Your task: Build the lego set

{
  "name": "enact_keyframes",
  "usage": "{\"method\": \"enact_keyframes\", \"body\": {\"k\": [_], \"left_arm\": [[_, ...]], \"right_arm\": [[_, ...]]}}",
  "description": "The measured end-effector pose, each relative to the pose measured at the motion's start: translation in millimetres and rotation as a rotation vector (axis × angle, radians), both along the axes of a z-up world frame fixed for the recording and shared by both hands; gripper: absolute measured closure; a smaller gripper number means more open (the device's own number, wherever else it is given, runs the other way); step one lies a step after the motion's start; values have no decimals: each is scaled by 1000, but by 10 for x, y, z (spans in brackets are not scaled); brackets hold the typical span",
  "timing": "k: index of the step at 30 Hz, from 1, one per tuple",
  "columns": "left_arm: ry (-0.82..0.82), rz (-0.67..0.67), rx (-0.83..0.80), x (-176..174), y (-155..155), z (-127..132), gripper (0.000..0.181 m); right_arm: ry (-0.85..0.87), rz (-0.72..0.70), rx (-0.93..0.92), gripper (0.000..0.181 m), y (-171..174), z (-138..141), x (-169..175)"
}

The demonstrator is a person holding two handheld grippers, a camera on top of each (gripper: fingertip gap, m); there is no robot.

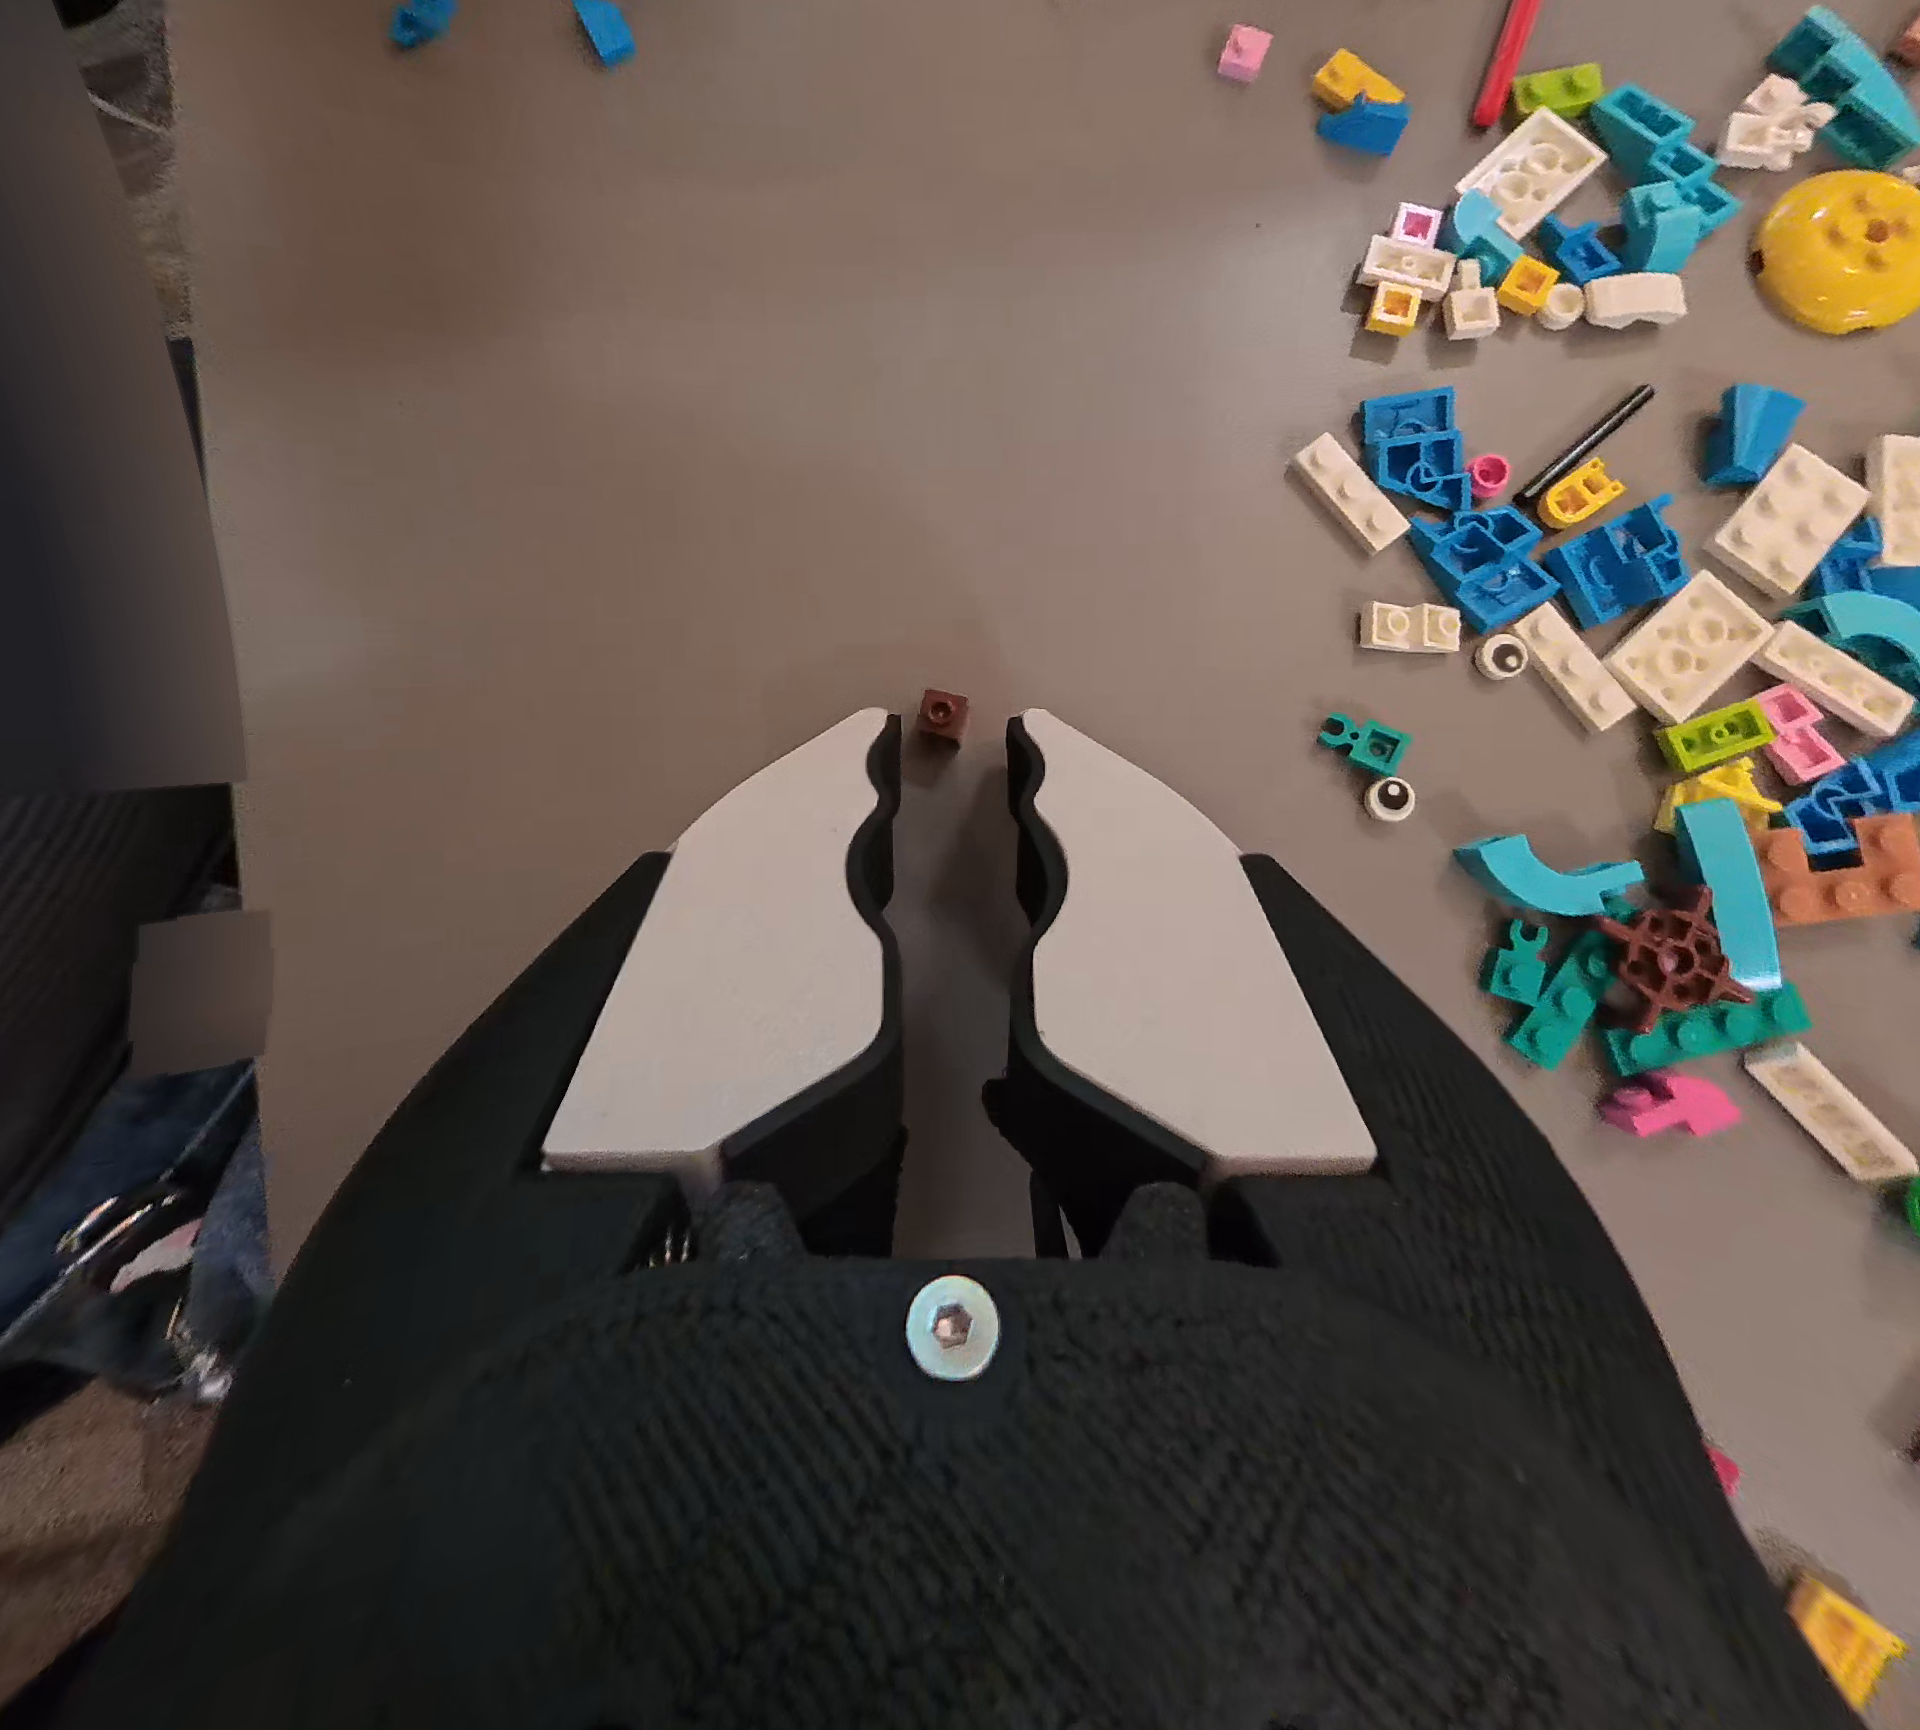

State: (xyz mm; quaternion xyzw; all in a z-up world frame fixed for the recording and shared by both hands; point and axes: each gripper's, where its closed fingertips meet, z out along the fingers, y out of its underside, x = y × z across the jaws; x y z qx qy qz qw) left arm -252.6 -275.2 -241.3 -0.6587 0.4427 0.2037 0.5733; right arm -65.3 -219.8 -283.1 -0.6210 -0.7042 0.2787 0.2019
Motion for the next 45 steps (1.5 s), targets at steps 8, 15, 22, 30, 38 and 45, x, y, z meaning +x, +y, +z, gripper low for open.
{"method": "enact_keyframes", "body": {"k": [8, 15, 22, 30, 38, 45], "left_arm": [[39, -21, 56, 47, -24, 60, 169], [329, -97, 326, 277, -179, 236, 170], [385, -95, 418, 300, -235, 326, 170], [415, -94, 455, 307, -268, 359, 170], [434, -92, 463, 308, -277, 359, 170], [494, -68, 473, 300, -258, 340, 170]], "right_arm": [[70, 20, 78, 175, -74, 132, -180], [228, 341, 127, 175, -544, 758, -1006], [122, 538, 105, 175, -743, 799, -1339], [36, 649, 101, 175, -792, 838, -1417], [-38, 734, 134, 175, -791, 858, -1415], [-50, 699, 56, 175, -831, 962, -1453]]}}
